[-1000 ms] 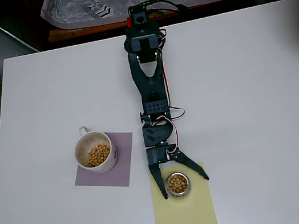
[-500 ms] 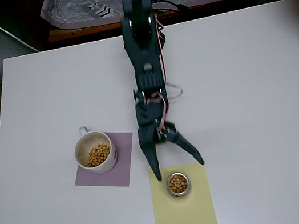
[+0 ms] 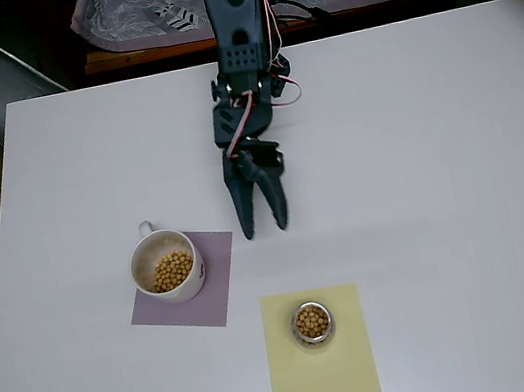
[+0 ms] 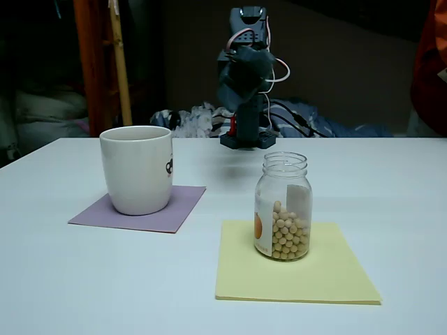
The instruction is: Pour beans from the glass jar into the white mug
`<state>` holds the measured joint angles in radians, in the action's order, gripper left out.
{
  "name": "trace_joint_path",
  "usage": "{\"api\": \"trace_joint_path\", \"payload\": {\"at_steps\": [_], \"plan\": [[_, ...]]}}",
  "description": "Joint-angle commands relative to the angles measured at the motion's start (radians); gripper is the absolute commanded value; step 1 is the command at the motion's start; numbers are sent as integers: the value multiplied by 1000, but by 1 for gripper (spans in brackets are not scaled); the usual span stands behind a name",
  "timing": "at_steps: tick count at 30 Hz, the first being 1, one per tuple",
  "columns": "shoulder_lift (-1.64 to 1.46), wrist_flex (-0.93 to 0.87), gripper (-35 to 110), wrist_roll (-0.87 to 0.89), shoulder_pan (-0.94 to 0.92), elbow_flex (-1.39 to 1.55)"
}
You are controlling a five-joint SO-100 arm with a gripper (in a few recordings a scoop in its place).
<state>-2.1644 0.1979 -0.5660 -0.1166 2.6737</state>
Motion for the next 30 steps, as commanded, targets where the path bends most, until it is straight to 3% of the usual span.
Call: {"api": "trace_joint_path", "payload": {"at_steps": [1, 8, 17, 23, 30], "plan": [[-163, -172, 43, 103, -26, 15], [-373, -474, 43, 279, 0, 97], [-499, -712, 4, 379, 18, 124], [-560, -793, 0, 454, 46, 183], [-870, -920, 0, 552, 67, 368]]}}
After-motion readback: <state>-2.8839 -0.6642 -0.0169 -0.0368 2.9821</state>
